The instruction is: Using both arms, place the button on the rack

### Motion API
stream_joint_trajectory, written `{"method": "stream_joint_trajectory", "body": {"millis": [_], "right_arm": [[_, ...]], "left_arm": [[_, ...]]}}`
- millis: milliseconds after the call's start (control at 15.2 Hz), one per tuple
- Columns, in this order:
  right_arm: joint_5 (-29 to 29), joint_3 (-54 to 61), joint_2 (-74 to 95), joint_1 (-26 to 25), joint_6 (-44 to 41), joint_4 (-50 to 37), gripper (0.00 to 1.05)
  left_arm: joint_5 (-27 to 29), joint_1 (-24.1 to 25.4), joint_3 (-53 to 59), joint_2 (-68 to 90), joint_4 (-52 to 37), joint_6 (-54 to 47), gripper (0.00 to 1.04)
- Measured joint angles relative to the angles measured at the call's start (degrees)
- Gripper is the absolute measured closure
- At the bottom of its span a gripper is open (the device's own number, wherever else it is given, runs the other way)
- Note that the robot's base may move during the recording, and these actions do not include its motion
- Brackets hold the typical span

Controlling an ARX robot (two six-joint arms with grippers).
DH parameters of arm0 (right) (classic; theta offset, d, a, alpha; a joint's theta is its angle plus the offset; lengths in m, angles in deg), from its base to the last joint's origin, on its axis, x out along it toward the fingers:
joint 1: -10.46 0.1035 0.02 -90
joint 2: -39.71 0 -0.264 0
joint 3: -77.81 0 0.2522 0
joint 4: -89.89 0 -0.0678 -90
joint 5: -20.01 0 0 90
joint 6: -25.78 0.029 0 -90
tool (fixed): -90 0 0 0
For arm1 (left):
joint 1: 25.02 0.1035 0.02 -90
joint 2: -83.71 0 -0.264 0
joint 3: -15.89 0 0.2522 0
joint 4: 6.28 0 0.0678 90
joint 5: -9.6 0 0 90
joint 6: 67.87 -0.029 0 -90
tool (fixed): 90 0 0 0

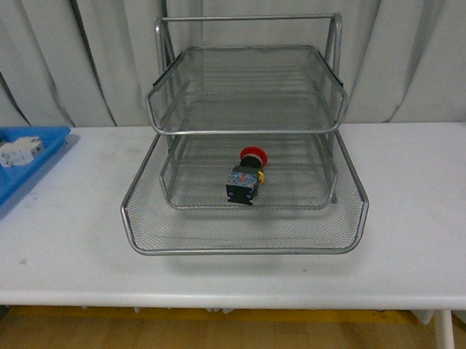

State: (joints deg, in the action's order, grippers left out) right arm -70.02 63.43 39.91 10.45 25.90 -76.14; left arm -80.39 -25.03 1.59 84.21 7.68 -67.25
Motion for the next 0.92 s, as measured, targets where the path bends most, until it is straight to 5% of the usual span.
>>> {"method": "stream_joint_trajectory", "body": {"millis": [197,461,526,855,921], "right_arm": [[-0.07,0.00,0.07,0.00,0.07,-0.28,0.06],[-1.20,-6.62,37.18,2.82,0.37,-35.65,0.06],[-0.44,-13.53,48.74,5.11,1.18,-36.70,0.06],[5.38,-32.96,76.11,20.72,5.49,-13.55,0.08],[5.60,-35.15,79.03,23.67,5.46,-10.99,0.20]], "left_arm": [[-0.02,0.00,0.00,0.00,0.00,0.00,0.54],[0.00,0.00,0.00,0.00,0.04,-0.04,0.06],[-0.02,0.00,0.00,0.00,0.02,-0.02,0.07],[0.00,0.00,0.00,0.00,0.02,-0.02,0.07],[-0.02,0.00,0.00,0.00,0.02,-0.02,0.07]]}}
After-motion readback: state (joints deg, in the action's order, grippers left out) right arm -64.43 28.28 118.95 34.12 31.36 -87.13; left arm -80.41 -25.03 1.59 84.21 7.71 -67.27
